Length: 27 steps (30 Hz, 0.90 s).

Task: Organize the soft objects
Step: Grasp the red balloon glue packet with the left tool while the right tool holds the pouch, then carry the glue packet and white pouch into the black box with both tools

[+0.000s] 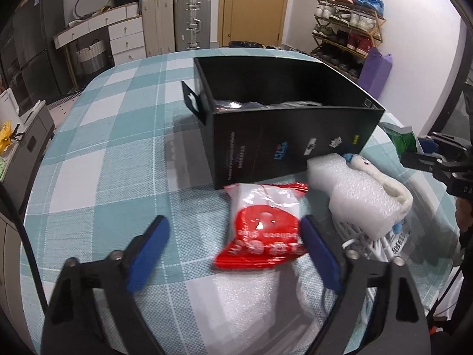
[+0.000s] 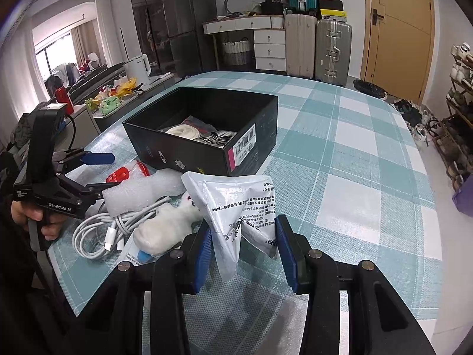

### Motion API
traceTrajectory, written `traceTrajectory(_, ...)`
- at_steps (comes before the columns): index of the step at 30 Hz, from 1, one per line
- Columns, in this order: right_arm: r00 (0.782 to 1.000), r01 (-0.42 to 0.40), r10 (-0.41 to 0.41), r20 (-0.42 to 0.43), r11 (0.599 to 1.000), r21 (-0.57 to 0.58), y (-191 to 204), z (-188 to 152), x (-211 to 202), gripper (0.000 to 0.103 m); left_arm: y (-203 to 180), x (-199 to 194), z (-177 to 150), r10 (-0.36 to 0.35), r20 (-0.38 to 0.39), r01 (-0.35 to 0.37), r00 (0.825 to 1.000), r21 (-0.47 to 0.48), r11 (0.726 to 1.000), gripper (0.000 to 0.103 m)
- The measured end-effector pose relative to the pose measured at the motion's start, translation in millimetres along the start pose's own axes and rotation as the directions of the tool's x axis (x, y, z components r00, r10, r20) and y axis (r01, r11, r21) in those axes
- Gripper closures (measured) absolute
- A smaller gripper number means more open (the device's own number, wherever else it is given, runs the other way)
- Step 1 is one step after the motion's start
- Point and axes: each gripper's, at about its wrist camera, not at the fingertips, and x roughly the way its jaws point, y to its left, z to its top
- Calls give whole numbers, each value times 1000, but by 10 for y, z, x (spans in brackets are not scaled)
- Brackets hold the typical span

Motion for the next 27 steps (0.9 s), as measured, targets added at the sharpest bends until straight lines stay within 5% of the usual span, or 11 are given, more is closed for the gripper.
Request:
traceTrajectory(7,1000,-1,1,8,1000,-6,-1,1,-8,62,-114,-63,-12,-44,14,44,999,52,998,62)
traceTrajectory(27,996,21,-19,86,999,-30,99,91,-299,62,-84,-654,123,-70,205,58,976,63,996,62)
